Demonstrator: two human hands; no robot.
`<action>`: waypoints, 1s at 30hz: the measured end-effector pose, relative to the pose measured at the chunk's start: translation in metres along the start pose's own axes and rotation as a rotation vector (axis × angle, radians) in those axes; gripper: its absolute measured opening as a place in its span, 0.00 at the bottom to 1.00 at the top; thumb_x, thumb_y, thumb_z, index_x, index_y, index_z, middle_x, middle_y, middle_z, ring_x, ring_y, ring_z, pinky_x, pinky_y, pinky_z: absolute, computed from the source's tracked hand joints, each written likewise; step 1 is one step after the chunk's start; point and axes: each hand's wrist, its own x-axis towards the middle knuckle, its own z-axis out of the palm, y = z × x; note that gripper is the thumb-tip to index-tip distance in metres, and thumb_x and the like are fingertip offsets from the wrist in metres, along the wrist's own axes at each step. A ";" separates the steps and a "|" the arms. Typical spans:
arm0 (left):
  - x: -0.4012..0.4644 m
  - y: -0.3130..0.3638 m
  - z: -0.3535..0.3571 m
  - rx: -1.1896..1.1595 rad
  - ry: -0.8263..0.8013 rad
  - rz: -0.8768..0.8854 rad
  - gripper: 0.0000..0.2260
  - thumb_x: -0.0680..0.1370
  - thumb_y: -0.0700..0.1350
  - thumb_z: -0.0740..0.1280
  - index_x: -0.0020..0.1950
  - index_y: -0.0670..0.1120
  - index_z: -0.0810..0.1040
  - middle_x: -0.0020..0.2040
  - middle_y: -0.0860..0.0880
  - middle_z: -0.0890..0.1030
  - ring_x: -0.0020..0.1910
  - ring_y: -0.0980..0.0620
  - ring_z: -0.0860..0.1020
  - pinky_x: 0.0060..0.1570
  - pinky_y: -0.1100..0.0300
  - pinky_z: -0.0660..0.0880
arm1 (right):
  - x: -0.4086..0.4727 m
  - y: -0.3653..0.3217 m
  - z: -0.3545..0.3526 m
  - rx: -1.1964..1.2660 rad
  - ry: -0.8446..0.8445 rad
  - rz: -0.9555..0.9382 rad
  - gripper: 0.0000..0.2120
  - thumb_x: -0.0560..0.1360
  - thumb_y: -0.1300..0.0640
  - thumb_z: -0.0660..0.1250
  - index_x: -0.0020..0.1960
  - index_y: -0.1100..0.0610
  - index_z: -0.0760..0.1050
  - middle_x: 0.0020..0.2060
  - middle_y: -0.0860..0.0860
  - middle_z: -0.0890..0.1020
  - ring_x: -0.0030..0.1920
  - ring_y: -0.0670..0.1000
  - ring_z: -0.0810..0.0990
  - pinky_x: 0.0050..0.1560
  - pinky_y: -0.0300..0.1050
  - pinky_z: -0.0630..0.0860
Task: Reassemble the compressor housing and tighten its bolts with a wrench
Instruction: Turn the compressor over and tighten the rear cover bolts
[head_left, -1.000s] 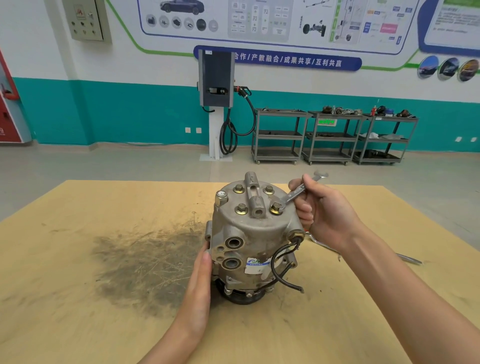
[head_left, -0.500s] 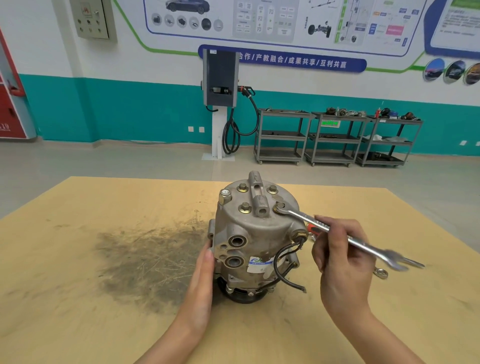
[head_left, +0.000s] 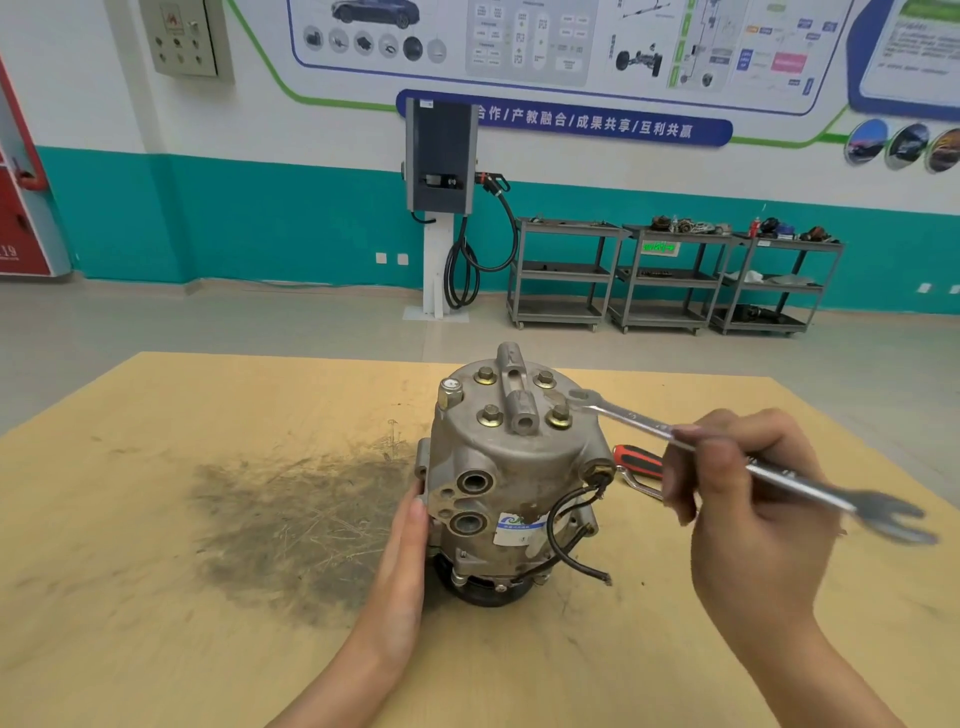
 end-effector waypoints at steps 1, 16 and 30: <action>0.000 0.001 0.000 0.008 -0.002 0.004 0.44 0.65 0.80 0.63 0.76 0.60 0.66 0.75 0.62 0.69 0.77 0.62 0.62 0.80 0.48 0.53 | 0.005 -0.001 -0.001 0.031 0.009 0.028 0.09 0.78 0.44 0.64 0.42 0.47 0.76 0.28 0.46 0.76 0.26 0.49 0.71 0.27 0.35 0.67; -0.003 0.008 0.004 0.004 0.012 0.013 0.48 0.64 0.80 0.63 0.78 0.57 0.64 0.76 0.62 0.68 0.77 0.64 0.61 0.80 0.50 0.53 | 0.059 0.046 -0.003 0.373 -0.096 0.753 0.19 0.83 0.51 0.49 0.41 0.58 0.70 0.22 0.53 0.68 0.22 0.49 0.63 0.25 0.41 0.57; -0.003 0.008 0.005 0.017 0.008 0.007 0.45 0.66 0.79 0.62 0.78 0.58 0.65 0.76 0.62 0.68 0.77 0.63 0.61 0.80 0.49 0.53 | 0.012 0.046 0.009 0.102 0.153 0.160 0.13 0.80 0.47 0.59 0.38 0.46 0.74 0.25 0.45 0.71 0.24 0.46 0.67 0.26 0.38 0.63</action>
